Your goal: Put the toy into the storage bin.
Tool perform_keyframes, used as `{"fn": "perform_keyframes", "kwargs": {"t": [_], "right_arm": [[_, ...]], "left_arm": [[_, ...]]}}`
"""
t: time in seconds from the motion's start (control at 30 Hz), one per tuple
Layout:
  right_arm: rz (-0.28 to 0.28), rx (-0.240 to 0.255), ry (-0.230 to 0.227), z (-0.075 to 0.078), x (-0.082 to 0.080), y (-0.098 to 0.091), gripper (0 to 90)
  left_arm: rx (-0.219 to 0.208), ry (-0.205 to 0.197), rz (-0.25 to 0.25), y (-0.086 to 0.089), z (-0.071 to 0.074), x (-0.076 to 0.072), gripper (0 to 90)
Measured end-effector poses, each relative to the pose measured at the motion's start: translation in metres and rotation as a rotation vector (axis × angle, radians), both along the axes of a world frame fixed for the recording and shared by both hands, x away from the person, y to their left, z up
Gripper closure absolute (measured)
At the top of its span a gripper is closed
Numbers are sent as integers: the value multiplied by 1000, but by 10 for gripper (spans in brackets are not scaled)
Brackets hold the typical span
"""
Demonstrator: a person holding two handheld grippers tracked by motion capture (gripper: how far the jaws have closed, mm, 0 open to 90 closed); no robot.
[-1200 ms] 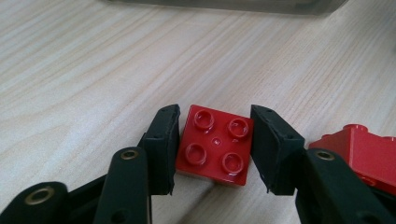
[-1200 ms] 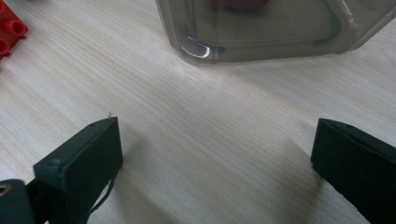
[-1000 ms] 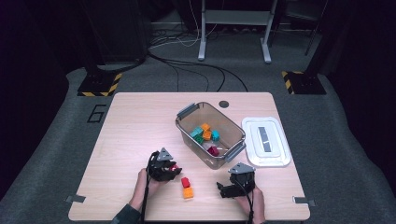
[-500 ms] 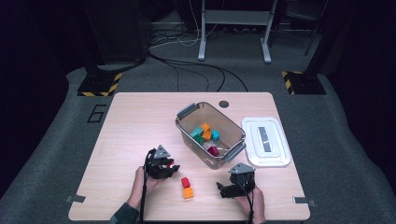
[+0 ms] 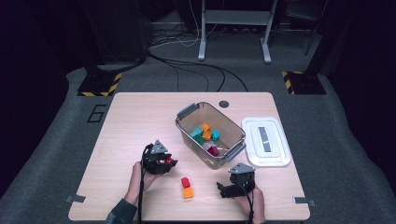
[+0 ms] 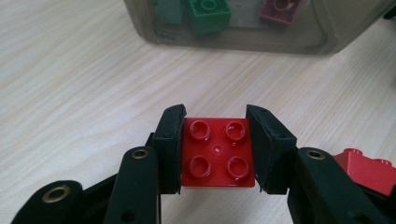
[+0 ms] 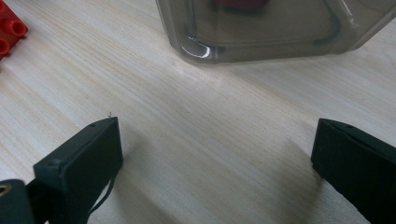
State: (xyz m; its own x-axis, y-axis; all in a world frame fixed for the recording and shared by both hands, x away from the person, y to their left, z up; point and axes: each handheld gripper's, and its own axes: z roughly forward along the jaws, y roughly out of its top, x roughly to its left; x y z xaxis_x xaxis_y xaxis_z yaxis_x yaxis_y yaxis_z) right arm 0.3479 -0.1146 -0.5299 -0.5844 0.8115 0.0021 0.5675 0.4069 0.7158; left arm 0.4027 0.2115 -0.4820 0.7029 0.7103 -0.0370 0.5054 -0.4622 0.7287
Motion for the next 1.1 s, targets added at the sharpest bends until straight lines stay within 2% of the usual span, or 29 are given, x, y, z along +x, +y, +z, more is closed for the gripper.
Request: {"fn": "perform_keyframes", "kwargs": {"t": [0.37, 1.1], "right_arm": [[0, 0, 0, 0, 0, 0, 12], [1, -1, 0, 0, 0, 0, 12]], "left_arm": [[25, -28, -8, 0, 17, 6, 586], [26, -100, -1, 1, 54, 16, 586]]}}
